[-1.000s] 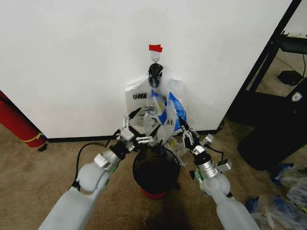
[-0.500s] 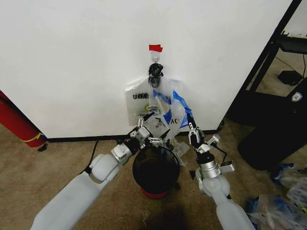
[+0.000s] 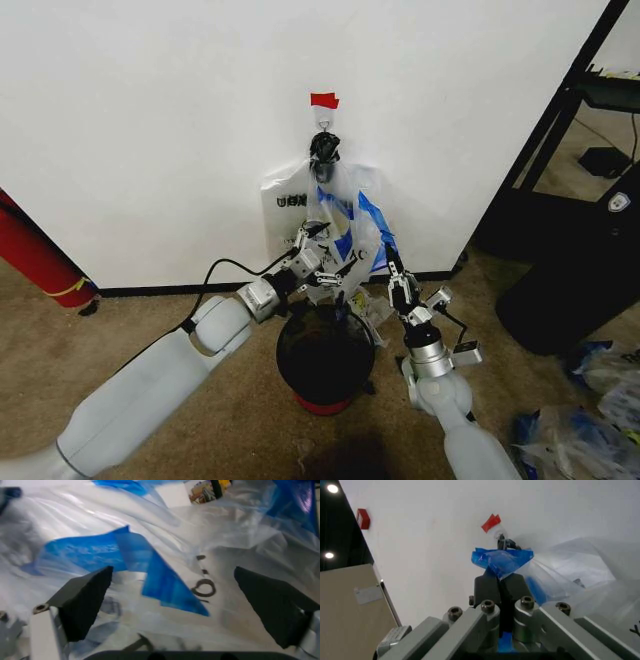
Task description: Pick up the garbage bag from the wall and place it over the trash bin.
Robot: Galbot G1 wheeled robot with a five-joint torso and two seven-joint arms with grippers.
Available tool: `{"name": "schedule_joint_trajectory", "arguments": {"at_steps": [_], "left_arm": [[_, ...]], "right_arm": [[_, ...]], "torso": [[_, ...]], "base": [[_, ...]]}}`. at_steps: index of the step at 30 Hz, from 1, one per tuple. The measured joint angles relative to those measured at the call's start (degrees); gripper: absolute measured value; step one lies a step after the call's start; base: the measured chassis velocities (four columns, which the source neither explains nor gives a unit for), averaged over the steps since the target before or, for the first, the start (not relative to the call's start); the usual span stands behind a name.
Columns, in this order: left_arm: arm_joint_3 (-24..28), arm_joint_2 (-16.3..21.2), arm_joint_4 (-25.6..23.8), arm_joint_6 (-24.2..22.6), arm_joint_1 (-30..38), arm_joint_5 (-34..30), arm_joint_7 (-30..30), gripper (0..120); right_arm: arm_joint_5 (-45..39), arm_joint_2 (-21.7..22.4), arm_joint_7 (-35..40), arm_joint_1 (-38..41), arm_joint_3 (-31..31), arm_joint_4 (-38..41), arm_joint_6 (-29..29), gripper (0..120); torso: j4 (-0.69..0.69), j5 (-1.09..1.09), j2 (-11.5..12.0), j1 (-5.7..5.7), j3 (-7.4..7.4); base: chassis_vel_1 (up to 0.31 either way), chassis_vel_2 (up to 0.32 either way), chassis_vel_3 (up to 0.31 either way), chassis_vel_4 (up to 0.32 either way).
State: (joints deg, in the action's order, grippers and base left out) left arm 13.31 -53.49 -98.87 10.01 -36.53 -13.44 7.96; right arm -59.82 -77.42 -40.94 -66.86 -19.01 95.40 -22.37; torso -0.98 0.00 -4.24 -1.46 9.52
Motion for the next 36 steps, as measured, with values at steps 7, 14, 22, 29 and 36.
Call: {"name": "schedule_joint_trajectory", "arguments": {"at_steps": [7,14,22,29,36], "left_arm": [[0.96,-0.26,0.82,-1.09,0.94,1.59,-0.67,71],[0.37,0.12,1.34,-1.90,1.08,3.09,-2.52,42],[-2.13,0.25,1.53,-1.82,-0.04,2.93,-3.77,12],[-8.50,-2.29,-0.69,0.65,-6.91,-2.72,-7.19,0],[-15.36,-7.17,-6.90,2.88,-15.55,-12.80,-10.50,0]], "right_arm": [[0.74,-0.02,-0.42,-0.05,-0.18,0.13,-0.07,0],[1.38,-0.10,-0.56,0.12,-0.60,-0.17,-0.19,0],[1.93,-0.08,-0.58,0.15,-1.45,-0.69,-0.74,0],[1.83,0.11,-0.07,-1.02,-2.24,-0.66,-1.81,0],[1.21,0.60,-0.16,-3.94,-3.12,0.87,-2.64,0]], "torso": [[0.00,0.00,0.00,0.00,0.00],[0.00,0.00,0.00,0.00,0.00],[0.00,0.01,0.00,0.00,0.00],[0.00,0.00,0.00,0.00,0.00],[-0.01,0.01,0.00,0.00,0.00]], "base": [[0.000,0.000,0.000,0.000],[0.000,0.000,0.000,0.000],[0.000,0.000,0.000,0.000],[0.000,0.000,0.000,0.000],[0.000,0.000,0.000,0.000]]}}
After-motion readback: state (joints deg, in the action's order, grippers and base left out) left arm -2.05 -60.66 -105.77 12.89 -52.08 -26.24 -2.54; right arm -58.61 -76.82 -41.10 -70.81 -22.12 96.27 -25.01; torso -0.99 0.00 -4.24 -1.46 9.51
